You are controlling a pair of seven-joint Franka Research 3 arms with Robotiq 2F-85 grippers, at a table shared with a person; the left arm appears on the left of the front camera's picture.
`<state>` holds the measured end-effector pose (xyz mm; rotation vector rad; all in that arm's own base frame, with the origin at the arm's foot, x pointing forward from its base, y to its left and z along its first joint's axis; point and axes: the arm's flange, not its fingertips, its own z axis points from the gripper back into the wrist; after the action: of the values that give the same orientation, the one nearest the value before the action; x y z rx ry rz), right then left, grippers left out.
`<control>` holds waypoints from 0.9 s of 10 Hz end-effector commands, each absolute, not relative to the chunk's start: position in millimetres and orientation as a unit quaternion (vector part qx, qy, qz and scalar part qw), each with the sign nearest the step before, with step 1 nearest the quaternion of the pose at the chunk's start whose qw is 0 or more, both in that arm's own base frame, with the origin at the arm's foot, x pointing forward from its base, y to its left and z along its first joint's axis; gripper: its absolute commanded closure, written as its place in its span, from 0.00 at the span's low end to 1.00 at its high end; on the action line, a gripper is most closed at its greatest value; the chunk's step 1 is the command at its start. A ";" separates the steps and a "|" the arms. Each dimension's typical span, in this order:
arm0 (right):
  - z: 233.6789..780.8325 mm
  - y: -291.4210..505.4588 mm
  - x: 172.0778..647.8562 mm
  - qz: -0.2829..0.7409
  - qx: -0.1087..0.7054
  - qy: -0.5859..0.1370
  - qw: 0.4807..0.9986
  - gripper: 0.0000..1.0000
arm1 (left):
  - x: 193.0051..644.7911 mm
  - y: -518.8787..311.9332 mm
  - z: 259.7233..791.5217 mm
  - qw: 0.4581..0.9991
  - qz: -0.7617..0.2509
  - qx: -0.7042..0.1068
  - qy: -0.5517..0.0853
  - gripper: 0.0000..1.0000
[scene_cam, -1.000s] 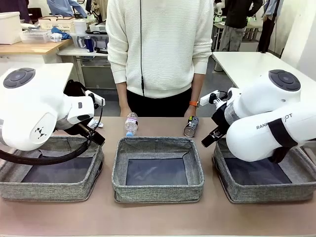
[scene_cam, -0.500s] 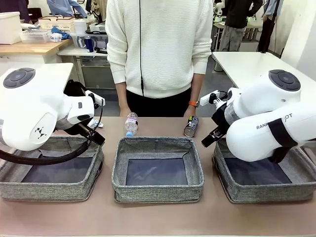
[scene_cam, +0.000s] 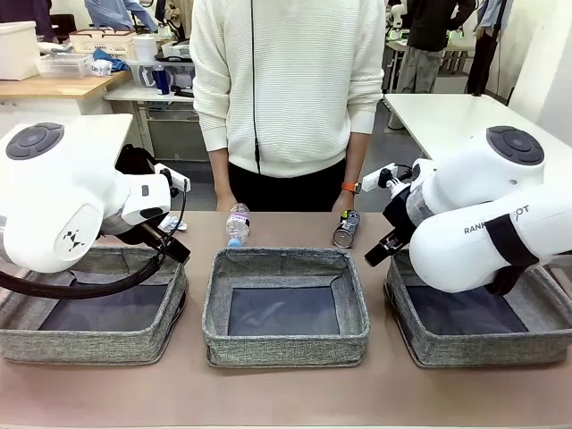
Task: Sort the waste into the appropriate baskets.
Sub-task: Pick up the waste item pointed out by the person.
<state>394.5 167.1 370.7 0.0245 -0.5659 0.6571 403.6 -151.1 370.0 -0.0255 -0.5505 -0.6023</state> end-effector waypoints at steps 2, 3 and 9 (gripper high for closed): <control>436.4 155.9 362.3 0.330 0.021 -0.287 0.899 0.00 | 381.8 -139.7 435.3 0.924 -0.278 -0.032 -0.260 0.00; 482.6 150.1 332.5 0.303 0.030 -0.288 0.908 0.00 | 353.3 -138.4 485.5 0.917 -0.277 -0.041 -0.283 0.00; 563.1 136.8 269.7 0.295 0.009 -0.316 0.902 0.00 | 280.7 -133.4 578.0 0.883 -0.314 -0.036 -0.346 0.00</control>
<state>265.8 136.3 564.8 0.0146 -0.6525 0.6085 277.3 -133.1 579.8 -0.0727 -0.7191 -0.6543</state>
